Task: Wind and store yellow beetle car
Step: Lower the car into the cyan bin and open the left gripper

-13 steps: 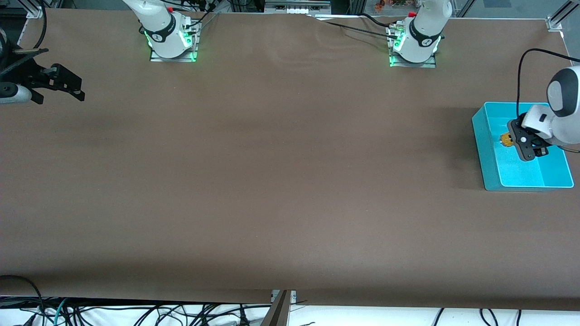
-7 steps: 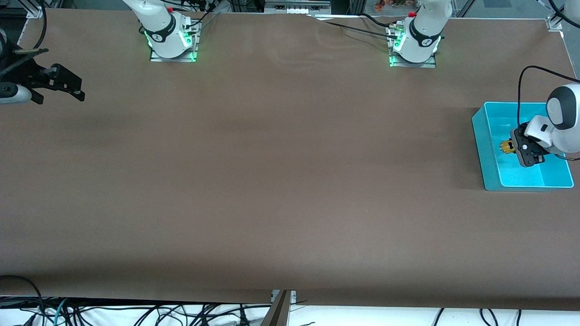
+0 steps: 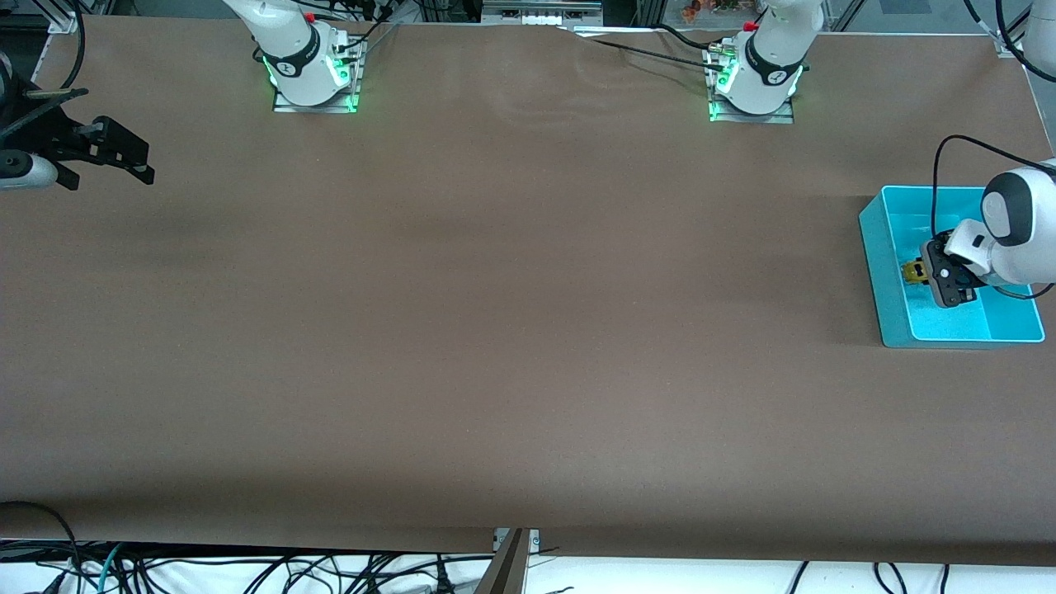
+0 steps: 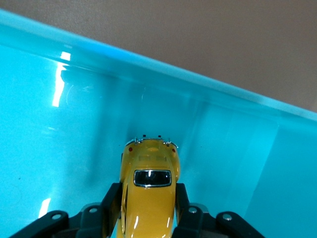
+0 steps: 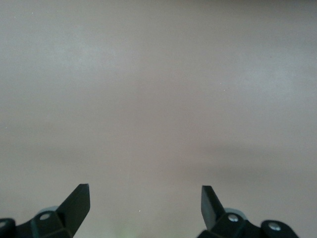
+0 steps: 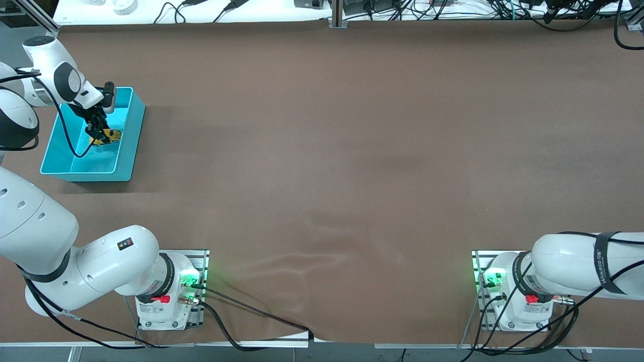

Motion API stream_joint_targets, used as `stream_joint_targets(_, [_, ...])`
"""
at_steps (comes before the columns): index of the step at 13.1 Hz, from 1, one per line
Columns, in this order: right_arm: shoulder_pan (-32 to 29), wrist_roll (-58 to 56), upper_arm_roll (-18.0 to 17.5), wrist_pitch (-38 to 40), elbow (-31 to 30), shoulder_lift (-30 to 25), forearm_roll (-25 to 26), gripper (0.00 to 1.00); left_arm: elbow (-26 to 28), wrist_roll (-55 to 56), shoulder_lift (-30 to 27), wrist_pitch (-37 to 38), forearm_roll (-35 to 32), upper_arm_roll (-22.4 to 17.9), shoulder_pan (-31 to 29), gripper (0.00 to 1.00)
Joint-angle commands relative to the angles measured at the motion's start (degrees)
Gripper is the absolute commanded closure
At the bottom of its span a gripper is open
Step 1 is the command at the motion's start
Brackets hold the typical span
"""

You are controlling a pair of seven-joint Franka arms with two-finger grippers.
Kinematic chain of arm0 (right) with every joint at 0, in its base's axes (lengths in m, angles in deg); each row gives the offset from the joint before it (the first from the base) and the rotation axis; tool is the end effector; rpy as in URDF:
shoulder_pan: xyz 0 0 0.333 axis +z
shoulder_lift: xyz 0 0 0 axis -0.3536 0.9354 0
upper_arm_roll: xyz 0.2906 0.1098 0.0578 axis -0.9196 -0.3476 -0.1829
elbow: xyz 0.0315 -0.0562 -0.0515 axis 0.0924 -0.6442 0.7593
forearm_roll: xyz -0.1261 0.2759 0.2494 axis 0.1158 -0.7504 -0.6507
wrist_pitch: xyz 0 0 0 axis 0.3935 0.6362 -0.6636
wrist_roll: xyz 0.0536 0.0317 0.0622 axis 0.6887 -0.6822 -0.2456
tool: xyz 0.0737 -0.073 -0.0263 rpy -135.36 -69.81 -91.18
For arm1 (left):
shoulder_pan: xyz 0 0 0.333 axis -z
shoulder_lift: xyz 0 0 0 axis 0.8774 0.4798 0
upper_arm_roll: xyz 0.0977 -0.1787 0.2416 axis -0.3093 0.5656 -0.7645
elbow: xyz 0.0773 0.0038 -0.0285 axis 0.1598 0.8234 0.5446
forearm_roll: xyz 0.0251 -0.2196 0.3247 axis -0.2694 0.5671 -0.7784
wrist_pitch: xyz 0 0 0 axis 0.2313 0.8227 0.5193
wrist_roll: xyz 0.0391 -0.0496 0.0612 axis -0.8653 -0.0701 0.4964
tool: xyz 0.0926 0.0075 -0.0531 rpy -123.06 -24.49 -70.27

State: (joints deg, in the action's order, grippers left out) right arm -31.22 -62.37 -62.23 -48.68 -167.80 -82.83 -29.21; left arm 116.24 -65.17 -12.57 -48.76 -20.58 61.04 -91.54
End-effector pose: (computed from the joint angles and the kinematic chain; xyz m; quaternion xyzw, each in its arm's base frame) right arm 0.5356 0.0150 0.6256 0.9987 0.0507 -0.0036 0.0011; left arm 0.5175 0.2717 0.2025 0.7881 -0.5980 -0.1354 0.0541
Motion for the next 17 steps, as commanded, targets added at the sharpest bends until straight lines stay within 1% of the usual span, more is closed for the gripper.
stream_joint_targets(1, [-0.1, 0.7, -0.1, 0.2, 1.2, 0.5, 0.4, 0.01, -0.3, -1.1, -0.1, 0.1, -0.6, 0.8, -1.0, 0.33])
stream_joint_targets(3, [-0.1, 0.7, -0.1, 0.2, 1.2, 0.5, 0.4, 0.01, -0.3, -1.1, -0.1, 0.1, -0.6, 0.9, -0.9, 0.1])
stream_joint_targets(4, [-0.1, 0.7, -0.1, 0.1, 1.2, 0.5, 0.4, 0.01, -0.3, -1.1, -0.3, 0.4, -0.6, 1.0, -0.9, 0.01])
stream_joint_targets(7, [-0.1, 0.7, -0.1, 0.1, 1.2, 0.5, 0.4, 0.01, -0.9, -1.3, -2.5, 2.2, -0.6, 2.1, -0.5, 0.01])
stream_joint_targets(9, [-0.1, 0.7, -0.1, 0.1, 1.2, 0.5, 0.4, 0.01, -2.0, -0.6, -5.8, 6.6, -0.4, 4.3, -0.5, 0.0])
stream_joint_targets(10, [-0.1, 0.7, -0.1, 0.2, 1.2, 0.5, 0.4, 0.01, -3.4, 0.0, -6.9, 9.1, -0.3, 5.8, -0.5, 0.0])
stream_joint_targets(14, [-0.1, 0.7, -0.1, 0.1, 1.3, 0.5, 0.4, 0.01, -14.9, 5.3, -7.4, 25.9, -0.5, 12.5, 0.0, 0.0])
stream_joint_targets(16, [-0.1, 0.7, -0.1, 0.1, 1.3, 0.5, 0.4, 0.01, -18.2, 9.3, -7.4, 33.0, -0.6, 14.8, 1.5, 0.0])
stream_joint_targets(17, [-0.1, 0.6, -0.1, 0.1, 1.3, 0.5, 0.4, 0.01, -20.1, 11.3, -7.4, 36.1, -0.6, 15.2, 2.6, 0.0])
